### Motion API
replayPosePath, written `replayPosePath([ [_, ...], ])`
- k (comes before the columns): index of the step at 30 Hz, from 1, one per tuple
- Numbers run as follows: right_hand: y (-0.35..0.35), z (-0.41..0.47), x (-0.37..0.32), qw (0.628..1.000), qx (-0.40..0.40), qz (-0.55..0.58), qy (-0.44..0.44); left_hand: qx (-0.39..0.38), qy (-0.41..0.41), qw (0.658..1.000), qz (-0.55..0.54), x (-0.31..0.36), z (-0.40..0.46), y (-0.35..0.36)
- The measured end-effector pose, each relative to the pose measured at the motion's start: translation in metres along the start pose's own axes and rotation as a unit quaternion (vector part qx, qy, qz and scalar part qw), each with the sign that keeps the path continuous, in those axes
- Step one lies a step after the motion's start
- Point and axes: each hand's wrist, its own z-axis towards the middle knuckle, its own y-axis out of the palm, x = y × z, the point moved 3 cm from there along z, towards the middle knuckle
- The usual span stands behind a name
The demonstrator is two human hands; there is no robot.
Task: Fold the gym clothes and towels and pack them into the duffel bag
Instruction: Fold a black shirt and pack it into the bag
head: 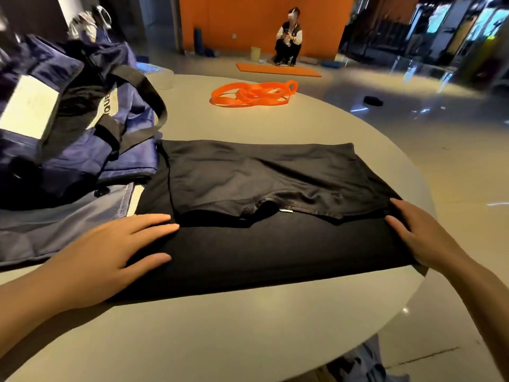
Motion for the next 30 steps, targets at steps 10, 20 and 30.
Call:
replayPosePath([
  [10,-0.014,0.020,-0.040,0.988,0.038,-0.112,-0.100,0.117,0.078,0.988,0.062,0.009,0.071,0.005],
  [20,-0.065,-0.013,-0.034,0.979,0.176,0.032,-0.100,0.149,0.053,0.980,-0.117,0.018,0.038,-0.024],
  [30,-0.018,-0.032,0.004,0.997,0.079,0.009,-0.024,0.071,0.084,0.991,-0.080,0.015,0.017,0.007],
])
